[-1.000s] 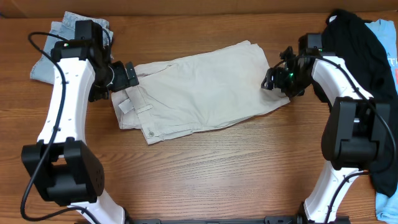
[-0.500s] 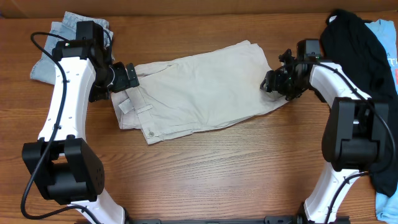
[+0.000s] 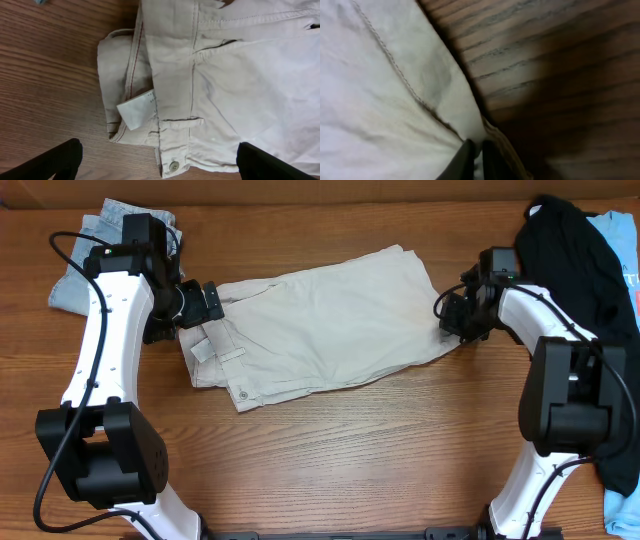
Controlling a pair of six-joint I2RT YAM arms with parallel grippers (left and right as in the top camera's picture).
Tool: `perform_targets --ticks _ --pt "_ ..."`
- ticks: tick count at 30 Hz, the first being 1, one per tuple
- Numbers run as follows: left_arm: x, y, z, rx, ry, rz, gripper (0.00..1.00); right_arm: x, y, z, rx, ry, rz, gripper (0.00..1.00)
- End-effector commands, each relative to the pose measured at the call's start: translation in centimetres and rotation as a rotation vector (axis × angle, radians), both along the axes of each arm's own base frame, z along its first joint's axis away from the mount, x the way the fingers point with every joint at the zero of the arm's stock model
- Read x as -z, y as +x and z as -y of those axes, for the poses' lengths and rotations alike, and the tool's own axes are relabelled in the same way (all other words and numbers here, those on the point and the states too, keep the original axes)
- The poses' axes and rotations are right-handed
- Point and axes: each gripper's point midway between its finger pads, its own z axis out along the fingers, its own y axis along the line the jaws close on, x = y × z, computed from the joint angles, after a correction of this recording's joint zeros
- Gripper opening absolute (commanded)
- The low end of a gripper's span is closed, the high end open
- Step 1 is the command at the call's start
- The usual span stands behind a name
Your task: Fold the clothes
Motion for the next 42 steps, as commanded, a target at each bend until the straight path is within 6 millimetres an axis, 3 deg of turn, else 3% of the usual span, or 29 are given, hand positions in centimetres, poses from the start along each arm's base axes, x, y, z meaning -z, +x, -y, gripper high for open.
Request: perform_targets --ticks 1,4,5,9,13,17,19,22,24,26,28,31,37,42 --pt "-0.2 0.4 0.5 0.037 -0.008 0.012 1.0 4.2 -4.8 4.0 0.156 -0.204 -0.219 0.04" --pt "-0.2 0.4 0.6 0.037 -0.008 0.012 1.0 4.1 -7.0 5.9 0.291 -0.276 -0.31 0.04" --pt "-0.2 0.4 0.6 0.038 -0.008 0.012 1.0 3.9 -8.7 6.6 0.377 -0.279 -0.385 0.04" --pt "-0.2 0.3 1.0 0.049 -0.008 0.011 1.0 3.2 -11.8 7.2 0.524 -0.279 -0.515 0.04" --pt "0.2 0.2 1.6 0.065 -0.008 0.004 1.0 1.4 -13.1 7.1 0.528 -0.271 -0.554 0.04" --pt "1.0 0.4 1.9 0.072 -0.008 0.011 1.0 -2.1 -12.3 6.9 0.506 -0.235 -0.459 0.04" --pt "1.4 0.5 2.0 0.075 -0.007 0.015 1.0 -4.7 -11.1 6.2 0.455 -0.181 -0.358 0.05" --pt "2.0 0.9 2.0 0.077 -0.006 0.033 1.0 -8.9 -9.2 4.7 0.319 -0.085 -0.192 0.2" --pt "2.3 1.5 2.0 0.079 -0.005 0.059 1.0 -11.5 -8.4 3.7 0.223 -0.037 -0.092 0.5" --pt "2.6 2.3 2.1 0.086 -0.007 0.094 1.0 -13.6 -7.9 2.9 0.156 -0.015 -0.005 0.61" --pt "2.8 3.1 2.2 0.098 -0.005 0.13 1.0 -15.1 -7.5 2.8 0.144 -0.015 0.058 0.65" --pt "2.8 4.0 3.7 0.158 -0.048 0.182 0.99 -16.1 -7.1 2.8 0.143 -0.017 0.102 0.65" --pt "3.1 4.8 7.1 0.25 -0.072 0.227 0.92 -16.2 -6.9 2.8 0.144 -0.017 0.112 0.65" --pt "5.5 5.3 7.8 0.279 -0.012 0.197 0.91 -16.2 -6.9 2.8 0.143 -0.017 0.113 0.65"
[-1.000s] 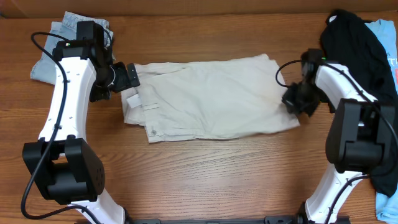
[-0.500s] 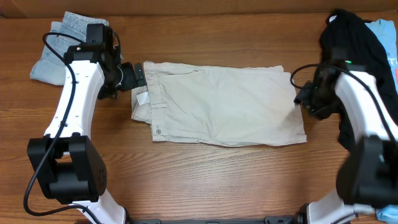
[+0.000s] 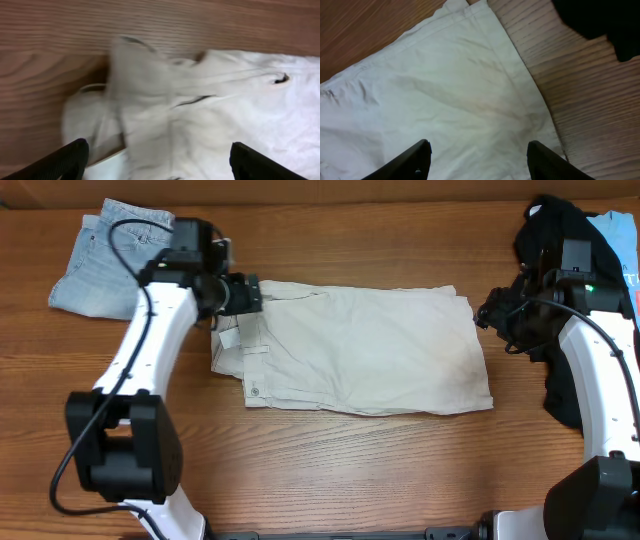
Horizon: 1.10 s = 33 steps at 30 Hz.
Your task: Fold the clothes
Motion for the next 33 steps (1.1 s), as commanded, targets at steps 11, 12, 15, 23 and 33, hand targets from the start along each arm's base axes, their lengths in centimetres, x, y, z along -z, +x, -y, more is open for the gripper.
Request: perform_targets --ticks 11,12,15,23,33 --pt "7.5 -0.6 0.1 0.032 0.061 -0.151 0.7 -0.4 0.6 0.0 -0.014 -0.01 0.03 0.65" --pt "7.3 -0.5 0.4 0.037 0.046 -0.147 0.65 -0.5 0.7 0.0 -0.014 -0.01 0.033 0.65" --pt "6.5 -0.1 1.1 0.051 0.008 -0.137 0.48 -0.5 0.8 0.0 -0.014 -0.011 0.037 0.65" --pt "3.1 0.1 2.0 0.067 -0.038 -0.155 0.04 -0.6 1.0 0.0 -0.014 -0.013 0.048 0.65" --pt "-6.6 -6.5 3.5 0.098 -0.109 -0.393 0.04 -0.6 1.1 0.0 -0.014 -0.013 0.052 0.65"
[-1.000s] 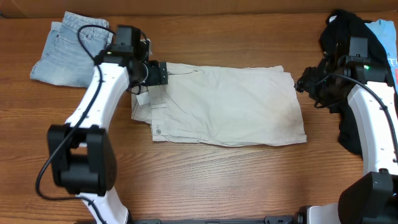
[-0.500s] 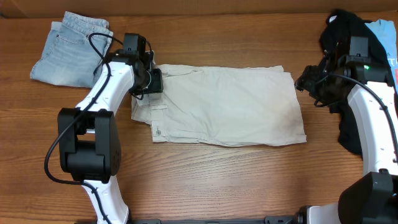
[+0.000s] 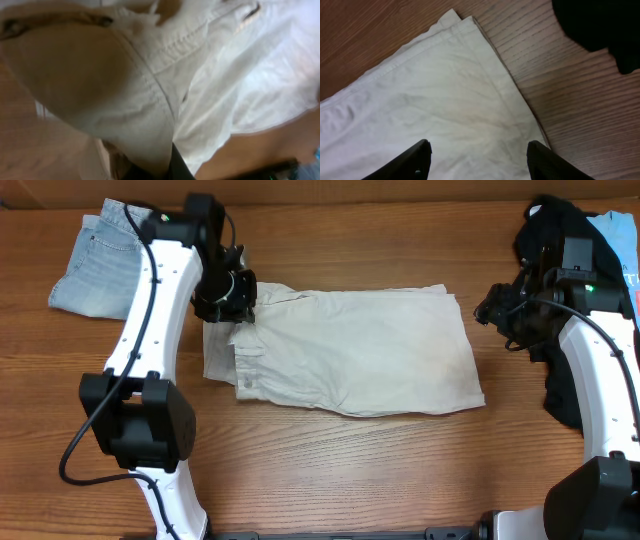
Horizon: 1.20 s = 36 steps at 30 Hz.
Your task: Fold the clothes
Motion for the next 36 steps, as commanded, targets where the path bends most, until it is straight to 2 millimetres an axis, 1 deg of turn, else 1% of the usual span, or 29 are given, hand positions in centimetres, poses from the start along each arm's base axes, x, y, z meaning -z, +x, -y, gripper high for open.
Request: perform_targets --ticks 1,2,3,6,8,12,14,16,18,20,22,26,29,32,35,36 --pt "-2.7 -3.0 1.4 0.036 -0.031 -0.085 0.04 -0.3 0.3 -0.1 -0.009 -0.006 0.014 0.65" --pt "-2.6 -4.1 1.7 0.045 -0.026 -0.126 0.04 -0.3 0.2 -0.1 -0.009 -0.006 0.013 0.65" --pt "-2.4 -4.5 2.1 0.057 -0.026 -0.144 0.04 -0.3 0.2 -0.1 -0.009 -0.006 0.01 0.65" --pt "-1.7 -6.3 4.6 0.106 -0.067 -0.201 0.04 -0.2 0.0 -0.1 -0.009 -0.005 0.002 0.65" --pt "-0.5 -8.3 6.2 0.157 -0.058 -0.266 0.04 -0.1 -0.2 -0.1 -0.013 -0.005 -0.007 0.65" --pt "1.9 -12.1 7.9 0.218 -0.005 -0.395 0.04 0.0 -0.5 -0.1 -0.032 -0.012 -0.014 0.65" --pt "3.1 -14.1 7.9 0.229 0.049 -0.462 0.04 0.0 -0.6 -0.1 -0.042 -0.015 -0.017 0.65" --pt "3.8 -15.7 7.3 0.213 0.108 -0.51 0.04 0.0 -0.6 -0.1 -0.05 -0.018 -0.019 0.65" --pt "3.8 -16.9 6.6 0.197 0.149 -0.524 0.04 0.0 -0.7 -0.1 -0.053 -0.019 -0.022 0.65" --pt "3.1 -17.8 5.8 0.168 0.175 -0.511 0.04 0.0 -0.7 -0.1 -0.053 -0.018 -0.022 0.65" --pt "1.8 -18.3 5.1 0.133 0.192 -0.463 0.04 0.0 -0.6 -0.1 -0.053 -0.018 -0.018 0.65" --pt "-1.0 -18.6 4.2 0.087 0.194 -0.337 0.04 -0.1 -0.3 -0.3 -0.057 -0.009 -0.002 0.65" --pt "-2.6 -18.5 2.8 0.035 0.24 -0.236 0.04 -0.5 0.5 -0.6 -0.074 0.005 0.036 0.65" --pt "-3.4 -17.6 1.7 -0.012 0.278 -0.141 0.04 -0.8 1.9 -1.5 -0.15 0.023 0.102 0.65" --pt "-3.7 -16.3 1.6 -0.024 0.286 -0.067 0.04 -0.6 2.8 -2.5 -0.214 0.043 0.132 0.65" --pt "-3.6 -15.9 1.7 -0.026 0.284 -0.05 0.04 -0.2 3.0 -2.7 -0.224 0.043 0.128 0.65"
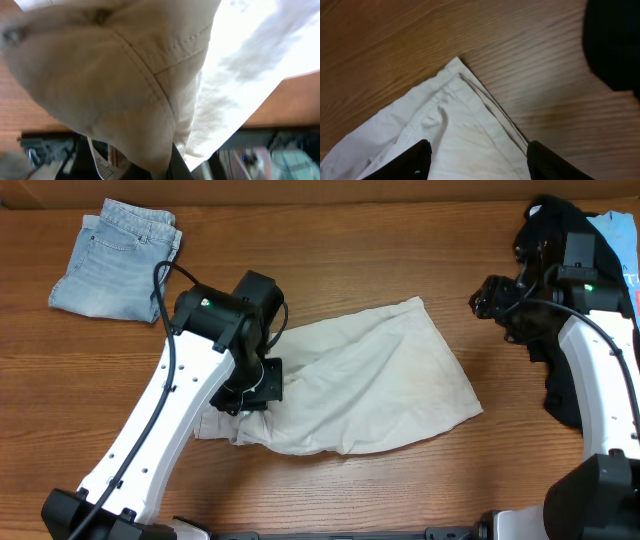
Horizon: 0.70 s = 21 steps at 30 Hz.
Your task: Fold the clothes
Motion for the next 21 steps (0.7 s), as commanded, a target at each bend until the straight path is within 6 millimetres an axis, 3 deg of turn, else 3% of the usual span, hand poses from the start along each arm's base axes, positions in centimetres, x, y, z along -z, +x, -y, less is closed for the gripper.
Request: perform_targets --ticks 1,12,16,21 --pt "0.0 1.6 -1.0 -0.046 0.06 0.078 0.04 1.0 0.8 -1.7 -0.108 0.022 0.006 0.65" --pt "0.0 3.2 -1.4 -0.056 0.087 0.148 0.04 7.9 3.1 -6.8 -0.31 0.007 -0.055 0.71" --pt "0.0 3.6 -2.5 -0.107 0.153 0.174 0.04 9.3 3.2 -8.6 -0.337 0.013 -0.077 0.71" --pt "1.4 3.4 -4.8 -0.203 0.22 0.144 0.04 9.5 3.3 -8.5 -0.293 0.033 -0.092 0.77"
